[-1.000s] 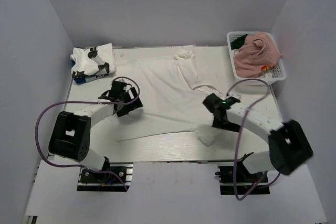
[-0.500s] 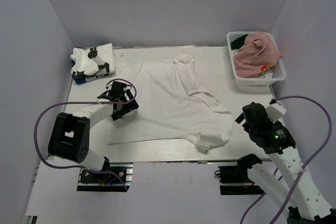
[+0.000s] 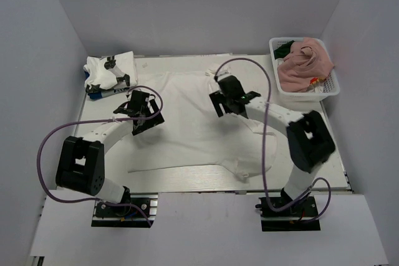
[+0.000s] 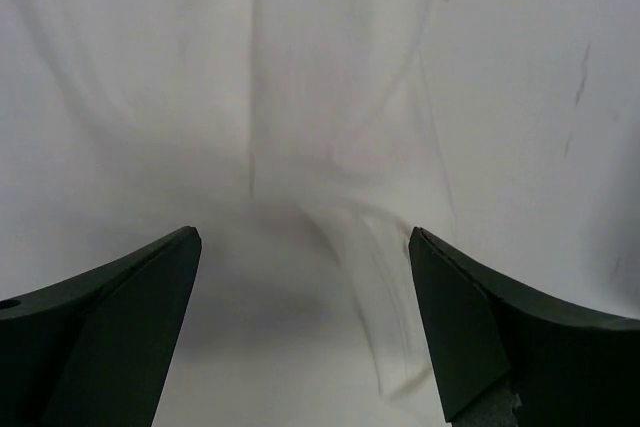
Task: Fold and stack the t-shirts
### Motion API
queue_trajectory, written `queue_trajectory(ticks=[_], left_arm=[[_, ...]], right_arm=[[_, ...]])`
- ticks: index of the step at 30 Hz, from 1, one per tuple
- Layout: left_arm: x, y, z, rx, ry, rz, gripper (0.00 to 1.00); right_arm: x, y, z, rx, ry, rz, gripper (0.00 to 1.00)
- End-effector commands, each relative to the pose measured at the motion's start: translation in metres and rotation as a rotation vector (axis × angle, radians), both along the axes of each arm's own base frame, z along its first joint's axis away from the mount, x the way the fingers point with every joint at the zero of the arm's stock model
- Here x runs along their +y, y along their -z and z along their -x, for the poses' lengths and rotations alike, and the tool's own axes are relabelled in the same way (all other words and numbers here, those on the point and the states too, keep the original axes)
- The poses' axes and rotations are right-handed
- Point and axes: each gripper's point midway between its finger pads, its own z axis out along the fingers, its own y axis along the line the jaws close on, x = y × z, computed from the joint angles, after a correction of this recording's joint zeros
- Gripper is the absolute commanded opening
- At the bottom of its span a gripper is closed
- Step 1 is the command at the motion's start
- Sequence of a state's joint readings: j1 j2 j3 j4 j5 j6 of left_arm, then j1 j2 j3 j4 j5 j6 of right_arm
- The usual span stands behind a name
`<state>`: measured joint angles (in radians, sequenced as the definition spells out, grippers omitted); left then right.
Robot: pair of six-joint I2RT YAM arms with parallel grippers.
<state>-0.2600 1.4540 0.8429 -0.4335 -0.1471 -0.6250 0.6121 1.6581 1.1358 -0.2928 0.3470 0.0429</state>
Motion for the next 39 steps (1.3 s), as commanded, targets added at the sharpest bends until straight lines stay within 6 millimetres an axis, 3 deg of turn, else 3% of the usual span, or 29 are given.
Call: queue_trajectory(ticks=[1, 2, 3, 5, 6, 8, 12, 16, 19, 24, 25, 28, 29, 31, 32, 33, 34, 35, 36, 38, 39], left_arm=[[-0.010, -0.011, -0.024, -0.065, 0.039, 0.013, 1.00], [-0.011, -0.005, -0.030, -0.058, 0.039, 0.011, 1.00], [-0.014, -0.009, -0.041, -0.086, 0.046, 0.013, 1.00], [-0.016, 0.001, -0.047, -0.059, 0.046, 0.007, 1.00], [-0.016, 0.002, -0.047, -0.047, 0.046, 0.004, 1.00], [-0.010, 0.003, -0.051, -0.048, 0.028, -0.008, 1.00], [0.002, 0.019, -0.041, -0.009, -0.009, -0.042, 1.00], [0.010, 0.033, -0.028, 0.033, -0.040, -0.066, 1.00], [0.013, 0.044, -0.020, 0.077, -0.053, -0.080, 1.00], [0.025, 0.050, -0.010, 0.115, -0.096, -0.135, 1.00], [0.026, 0.055, -0.006, 0.138, -0.104, -0.137, 1.00], [0.028, 0.061, 0.003, 0.175, -0.110, -0.144, 1.00], [0.028, 0.061, 0.003, 0.175, -0.110, -0.144, 1.00], [0.032, 0.064, 0.006, 0.185, -0.119, -0.146, 1.00], [0.034, 0.064, 0.008, 0.190, -0.134, -0.152, 1.00], [0.035, 0.068, 0.011, 0.208, -0.133, -0.158, 1.00], [0.035, 0.068, 0.011, 0.209, -0.133, -0.158, 1.00], [0.035, 0.068, 0.013, 0.217, -0.132, -0.161, 1.00], [0.035, 0.068, 0.013, 0.217, -0.132, -0.161, 1.00], [0.034, 0.061, 0.008, 0.194, -0.134, -0.153, 1.00], [0.031, 0.058, 0.006, 0.181, -0.115, -0.143, 1.00]], right_arm=[[0.030, -0.027, -0.073, -0.196, -0.097, 0.081, 0.90], [0.035, -0.024, -0.079, -0.190, -0.097, 0.081, 0.90], [0.040, -0.006, -0.092, -0.168, -0.068, 0.087, 0.90], [0.050, -0.019, -0.111, -0.202, -0.051, 0.066, 0.89], [0.048, 0.004, -0.114, -0.163, -0.035, 0.097, 0.86], [0.057, 0.007, -0.124, -0.159, -0.047, 0.085, 0.84], [0.066, 0.037, -0.122, -0.078, -0.095, 0.086, 0.77], [0.042, 0.042, -0.135, -0.086, 0.001, 0.136, 0.54], [0.010, 0.038, -0.146, -0.112, 0.103, 0.187, 0.43], [-0.052, 0.020, -0.177, -0.151, 0.268, 0.157, 0.03], [-0.056, 0.013, -0.183, -0.166, 0.285, 0.138, 0.00], [-0.077, -0.008, -0.201, -0.201, 0.314, 0.068, 0.00], [-0.081, -0.004, -0.203, -0.188, 0.312, 0.065, 0.00], [-0.103, -0.025, -0.223, -0.225, 0.351, 0.042, 0.01], [-0.109, -0.006, -0.222, -0.174, 0.362, 0.061, 0.05], [-0.128, -0.006, -0.227, -0.169, 0.397, 0.053, 0.13], [-0.124, -0.019, -0.240, -0.195, 0.386, 0.016, 0.16], [-0.127, -0.014, -0.237, -0.165, 0.385, 0.024, 0.18], [-0.128, -0.019, -0.240, -0.174, 0.387, 0.018, 0.28], [-0.121, -0.035, -0.238, -0.190, 0.343, -0.002, 0.37], [-0.117, -0.033, -0.234, -0.174, 0.317, -0.002, 0.42]])
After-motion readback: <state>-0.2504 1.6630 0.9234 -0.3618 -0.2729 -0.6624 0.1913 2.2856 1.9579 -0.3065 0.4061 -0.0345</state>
